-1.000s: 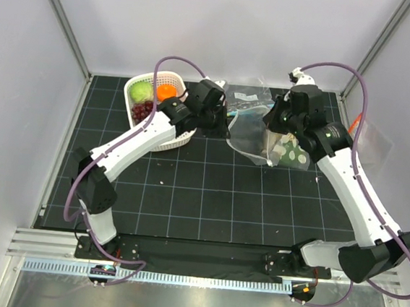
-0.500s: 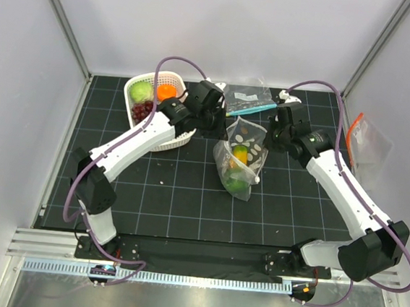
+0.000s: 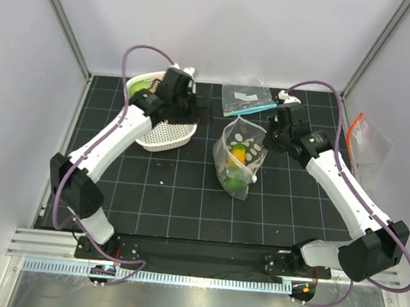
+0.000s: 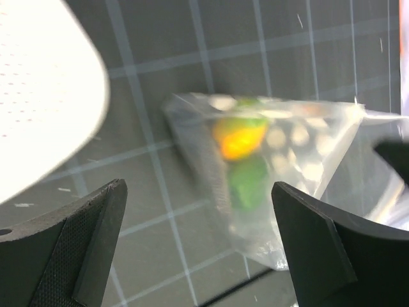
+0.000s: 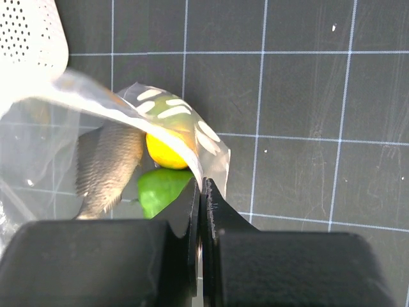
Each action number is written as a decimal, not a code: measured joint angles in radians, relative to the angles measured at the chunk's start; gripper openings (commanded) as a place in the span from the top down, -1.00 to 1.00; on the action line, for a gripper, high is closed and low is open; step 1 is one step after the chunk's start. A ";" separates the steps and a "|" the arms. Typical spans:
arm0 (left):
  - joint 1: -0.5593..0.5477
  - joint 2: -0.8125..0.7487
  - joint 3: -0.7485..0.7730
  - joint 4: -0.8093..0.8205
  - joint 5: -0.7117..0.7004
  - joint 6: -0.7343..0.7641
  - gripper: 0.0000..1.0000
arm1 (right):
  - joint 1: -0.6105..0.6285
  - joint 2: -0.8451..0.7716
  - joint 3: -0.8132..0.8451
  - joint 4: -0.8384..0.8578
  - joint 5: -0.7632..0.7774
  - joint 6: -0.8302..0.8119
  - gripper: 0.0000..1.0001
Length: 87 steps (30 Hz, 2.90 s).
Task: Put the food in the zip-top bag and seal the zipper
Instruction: Pick up the fake fruit from the bin, then place the fake fruit in the zipper food storage bag.
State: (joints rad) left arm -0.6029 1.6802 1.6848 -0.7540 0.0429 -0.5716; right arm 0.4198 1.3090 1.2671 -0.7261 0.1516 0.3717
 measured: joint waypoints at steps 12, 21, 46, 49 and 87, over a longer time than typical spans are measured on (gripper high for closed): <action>0.260 0.008 0.040 0.009 -0.173 0.030 -0.99 | 0.000 0.000 0.004 -0.001 -0.014 -0.003 0.98; 0.362 0.374 0.314 -0.015 -0.235 0.037 -0.99 | 0.000 0.000 0.014 -0.005 -0.016 -0.011 0.98; 0.382 0.777 0.546 0.000 -0.094 0.004 0.35 | 0.000 0.000 0.020 0.006 -0.016 -0.027 0.98; 0.383 0.711 0.452 0.024 -0.063 -0.001 0.39 | 0.000 0.000 0.019 0.011 -0.018 -0.028 0.98; -0.198 -0.106 -0.087 0.351 0.072 -0.075 0.43 | 0.000 0.040 0.092 0.021 -0.107 0.006 0.98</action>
State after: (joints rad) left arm -0.8009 1.5745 1.5978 -0.4034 0.1146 -0.6464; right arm 0.4198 1.3491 1.3586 -0.7048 0.0448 0.3782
